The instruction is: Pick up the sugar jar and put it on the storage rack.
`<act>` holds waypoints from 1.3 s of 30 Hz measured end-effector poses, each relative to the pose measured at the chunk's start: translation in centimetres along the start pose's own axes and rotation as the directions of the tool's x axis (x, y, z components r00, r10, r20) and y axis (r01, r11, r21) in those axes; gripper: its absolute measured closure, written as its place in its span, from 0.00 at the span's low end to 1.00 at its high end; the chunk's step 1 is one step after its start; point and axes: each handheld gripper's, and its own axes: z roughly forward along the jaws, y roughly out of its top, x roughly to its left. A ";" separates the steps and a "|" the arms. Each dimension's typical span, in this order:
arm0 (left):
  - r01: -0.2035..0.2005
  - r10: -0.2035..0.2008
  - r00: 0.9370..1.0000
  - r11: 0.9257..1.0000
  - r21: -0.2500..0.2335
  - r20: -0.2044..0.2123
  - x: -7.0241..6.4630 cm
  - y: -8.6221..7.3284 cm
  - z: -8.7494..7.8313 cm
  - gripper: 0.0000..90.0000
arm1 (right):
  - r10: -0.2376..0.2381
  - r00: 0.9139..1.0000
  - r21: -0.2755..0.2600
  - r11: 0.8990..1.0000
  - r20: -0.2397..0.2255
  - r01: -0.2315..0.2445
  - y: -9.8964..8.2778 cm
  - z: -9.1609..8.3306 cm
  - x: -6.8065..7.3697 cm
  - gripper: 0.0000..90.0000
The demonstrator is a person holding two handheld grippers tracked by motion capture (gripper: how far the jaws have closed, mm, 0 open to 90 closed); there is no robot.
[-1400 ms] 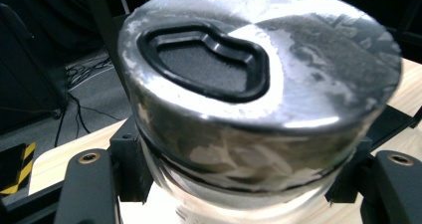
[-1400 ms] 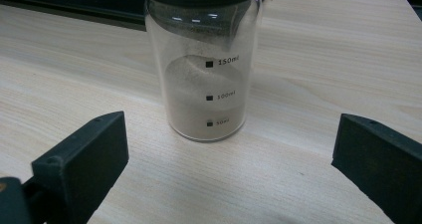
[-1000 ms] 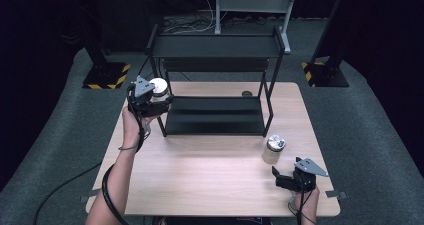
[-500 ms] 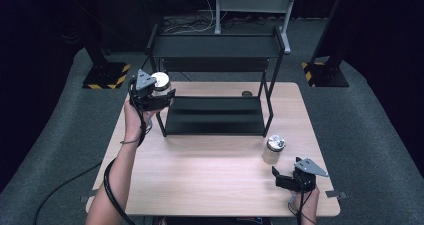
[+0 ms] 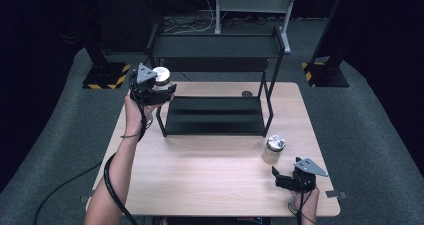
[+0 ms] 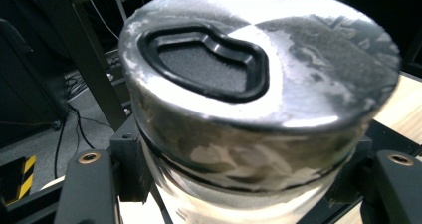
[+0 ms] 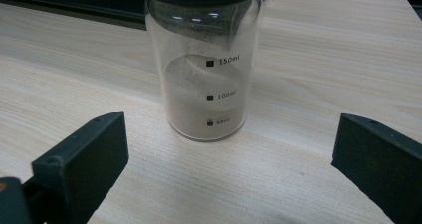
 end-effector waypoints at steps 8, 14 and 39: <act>0.003 -0.003 1.000 1.000 -0.006 0.003 0.1 0.7 0.0 0.34 | -0.001 1.000 0.002 1.000 0.002 0.001 0.0 0.0 0.0 0.00; 0.003 -0.003 1.000 1.000 -0.021 0.003 0.3 1.3 0.0 0.34 | -0.003 1.000 0.009 1.000 0.003 0.003 0.2 0.1 0.1 0.00; -0.006 0.006 1.000 1.000 -0.027 0.011 0.7 3.3 0.1 0.34 | -0.006 1.000 0.008 1.000 0.005 0.006 0.1 0.1 0.1 0.00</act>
